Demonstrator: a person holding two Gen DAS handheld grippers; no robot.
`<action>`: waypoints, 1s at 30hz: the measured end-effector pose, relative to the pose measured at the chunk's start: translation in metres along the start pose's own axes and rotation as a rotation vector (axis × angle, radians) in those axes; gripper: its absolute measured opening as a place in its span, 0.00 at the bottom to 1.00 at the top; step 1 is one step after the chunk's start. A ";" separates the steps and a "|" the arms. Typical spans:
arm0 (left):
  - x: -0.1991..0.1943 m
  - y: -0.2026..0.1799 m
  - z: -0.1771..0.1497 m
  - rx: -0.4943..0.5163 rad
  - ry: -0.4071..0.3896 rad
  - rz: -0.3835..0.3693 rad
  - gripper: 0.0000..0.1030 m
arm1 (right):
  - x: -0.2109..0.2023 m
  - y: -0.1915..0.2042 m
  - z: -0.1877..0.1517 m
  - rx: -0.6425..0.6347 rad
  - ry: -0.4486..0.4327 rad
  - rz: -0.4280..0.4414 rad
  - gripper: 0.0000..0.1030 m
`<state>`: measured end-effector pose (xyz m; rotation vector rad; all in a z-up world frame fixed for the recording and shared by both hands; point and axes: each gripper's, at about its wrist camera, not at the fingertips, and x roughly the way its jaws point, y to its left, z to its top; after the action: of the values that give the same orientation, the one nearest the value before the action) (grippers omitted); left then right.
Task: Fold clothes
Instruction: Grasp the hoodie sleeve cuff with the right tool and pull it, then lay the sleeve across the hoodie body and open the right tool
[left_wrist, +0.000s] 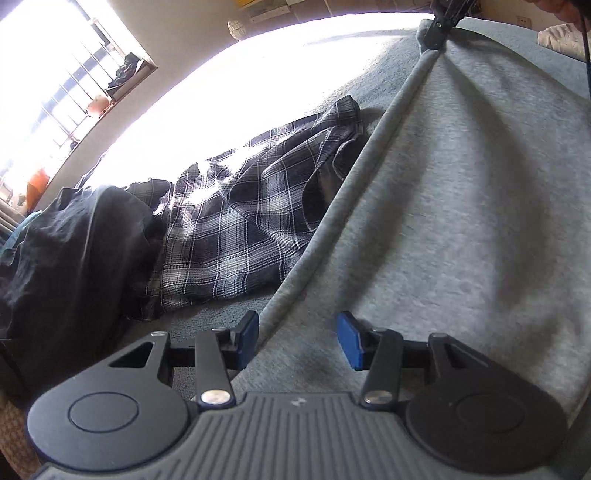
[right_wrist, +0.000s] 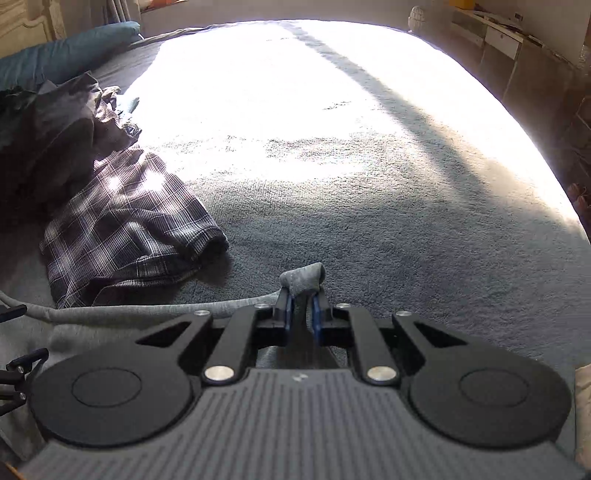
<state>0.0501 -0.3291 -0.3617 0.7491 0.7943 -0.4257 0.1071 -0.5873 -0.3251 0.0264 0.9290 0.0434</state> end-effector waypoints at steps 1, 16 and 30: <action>0.002 -0.001 0.002 0.006 0.000 0.005 0.47 | 0.006 -0.005 0.000 0.017 0.004 -0.005 0.08; 0.004 -0.001 0.005 -0.009 -0.005 0.027 0.49 | -0.020 -0.069 -0.024 0.310 -0.144 -0.038 0.28; -0.054 -0.017 0.011 -0.029 -0.112 -0.062 0.49 | -0.121 -0.097 -0.178 1.003 0.161 0.208 0.31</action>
<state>0.0103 -0.3450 -0.3223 0.6691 0.7181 -0.5066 -0.1056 -0.6892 -0.3385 1.0604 1.0260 -0.2345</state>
